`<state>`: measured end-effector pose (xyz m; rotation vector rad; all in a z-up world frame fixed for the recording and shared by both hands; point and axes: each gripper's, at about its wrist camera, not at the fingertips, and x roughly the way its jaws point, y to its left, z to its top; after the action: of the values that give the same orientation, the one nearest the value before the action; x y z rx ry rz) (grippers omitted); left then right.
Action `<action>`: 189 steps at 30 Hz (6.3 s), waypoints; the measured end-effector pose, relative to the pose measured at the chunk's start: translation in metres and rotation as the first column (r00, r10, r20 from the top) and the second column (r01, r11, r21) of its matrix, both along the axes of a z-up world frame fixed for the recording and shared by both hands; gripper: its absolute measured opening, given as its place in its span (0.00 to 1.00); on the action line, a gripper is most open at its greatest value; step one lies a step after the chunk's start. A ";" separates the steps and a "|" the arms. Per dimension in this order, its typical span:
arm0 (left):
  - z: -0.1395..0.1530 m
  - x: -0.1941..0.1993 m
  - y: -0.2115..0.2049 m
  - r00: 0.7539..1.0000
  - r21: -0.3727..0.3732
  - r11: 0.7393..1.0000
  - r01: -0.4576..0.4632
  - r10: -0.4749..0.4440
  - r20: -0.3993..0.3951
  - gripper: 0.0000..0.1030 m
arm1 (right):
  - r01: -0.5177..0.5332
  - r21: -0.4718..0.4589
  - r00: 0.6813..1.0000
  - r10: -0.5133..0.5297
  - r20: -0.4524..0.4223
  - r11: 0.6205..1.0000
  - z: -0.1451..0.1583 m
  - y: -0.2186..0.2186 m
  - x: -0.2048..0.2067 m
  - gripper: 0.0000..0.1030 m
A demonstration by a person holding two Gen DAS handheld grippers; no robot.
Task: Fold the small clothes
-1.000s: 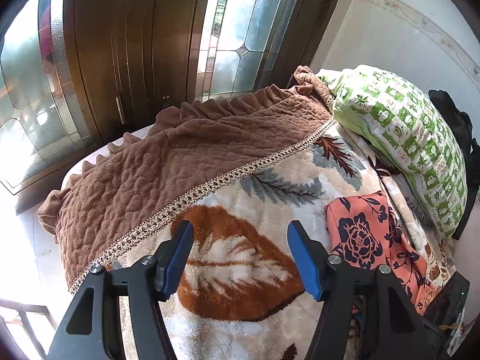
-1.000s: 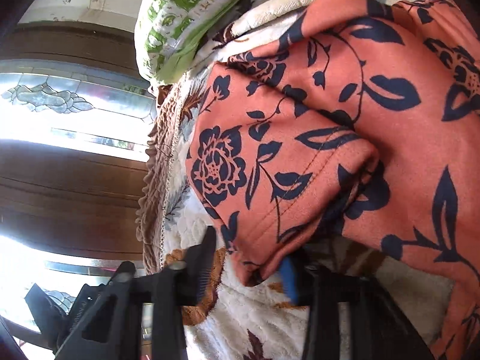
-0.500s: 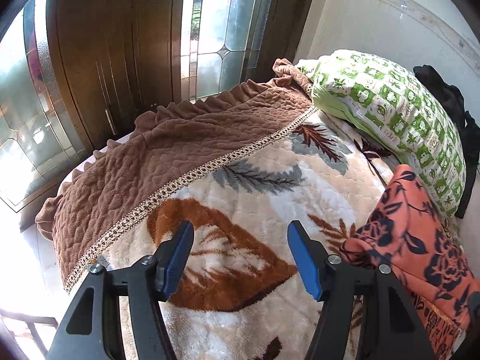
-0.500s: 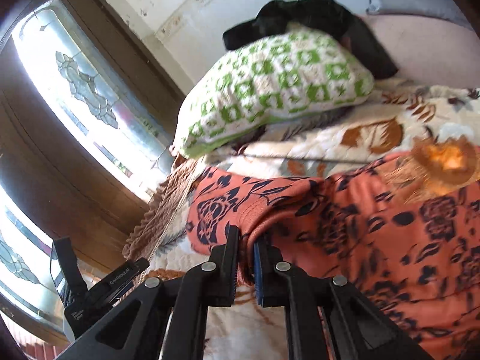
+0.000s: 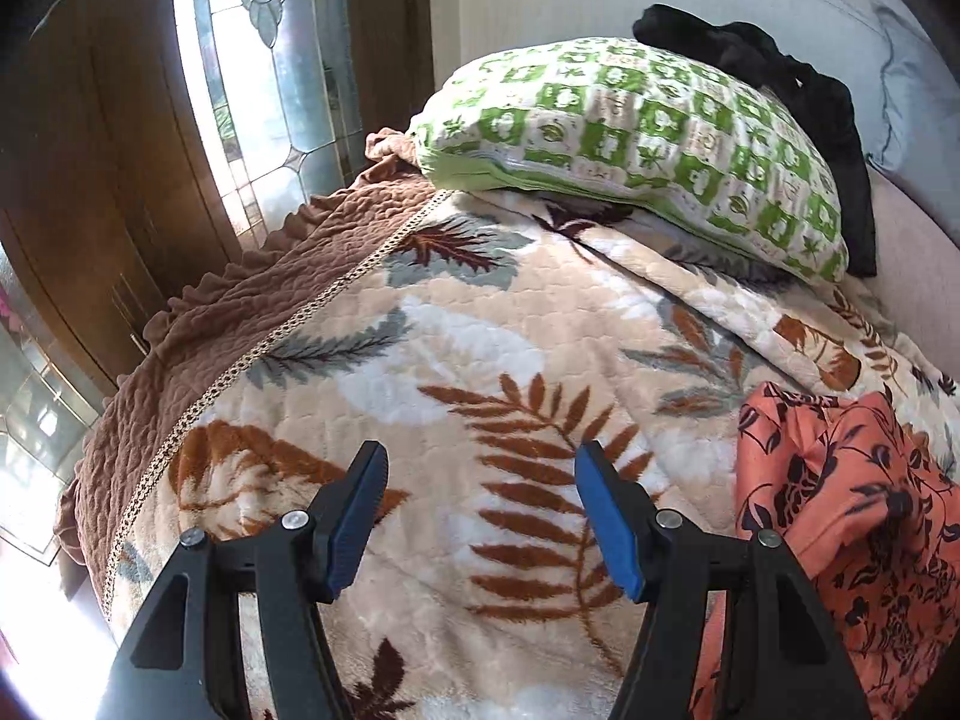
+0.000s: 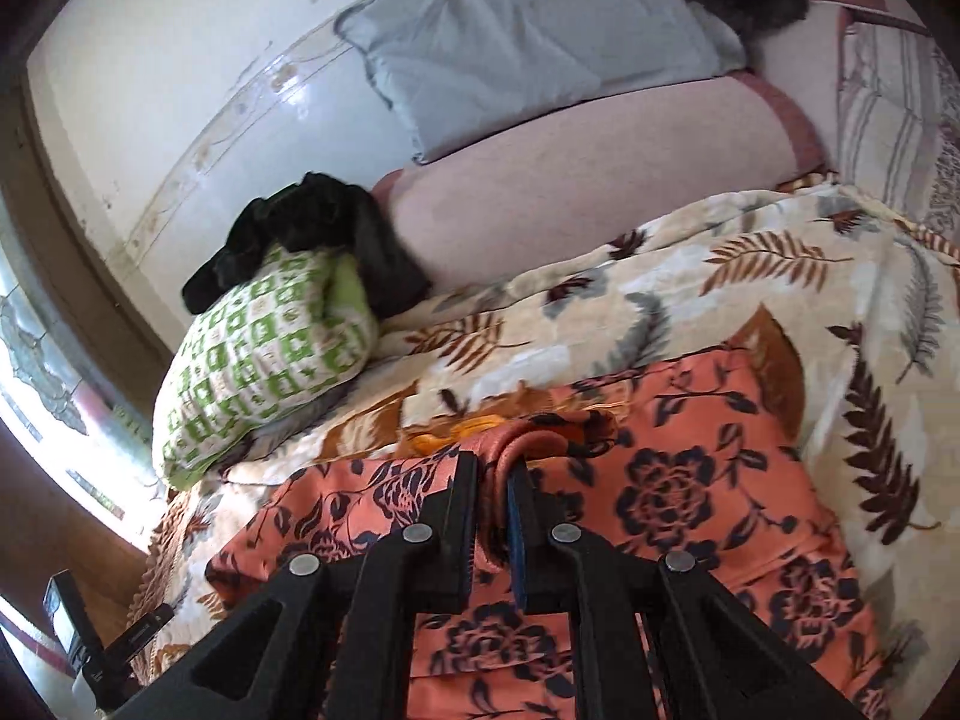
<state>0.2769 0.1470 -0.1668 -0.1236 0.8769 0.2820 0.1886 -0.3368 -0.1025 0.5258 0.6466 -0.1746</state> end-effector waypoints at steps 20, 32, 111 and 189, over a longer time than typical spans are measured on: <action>-0.049 0.006 -0.152 0.936 0.226 0.909 0.349 -0.326 -0.137 0.64 | 0.240 0.214 0.970 -0.224 -0.096 0.947 -0.069 -0.146 -0.028 0.13; -0.050 0.004 -0.157 0.923 0.228 0.896 0.381 -0.353 -0.156 0.65 | -0.055 0.244 0.969 0.111 -0.220 0.968 -0.092 -0.093 0.023 0.13; -0.048 -0.010 -0.196 0.839 0.211 0.813 0.542 -0.511 -0.186 0.76 | -0.488 0.113 0.792 0.493 -0.361 0.866 -0.113 0.060 0.049 0.13; -0.045 -0.268 -0.057 0.860 -0.174 0.848 0.501 -0.510 -0.007 0.62 | -0.044 0.210 0.982 0.081 -0.171 0.977 -0.094 -0.088 -0.254 0.73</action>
<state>0.0091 0.0902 -0.2118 -0.0351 0.9527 -0.2878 -0.0657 -0.4244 -0.1960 0.6927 0.8611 -0.0956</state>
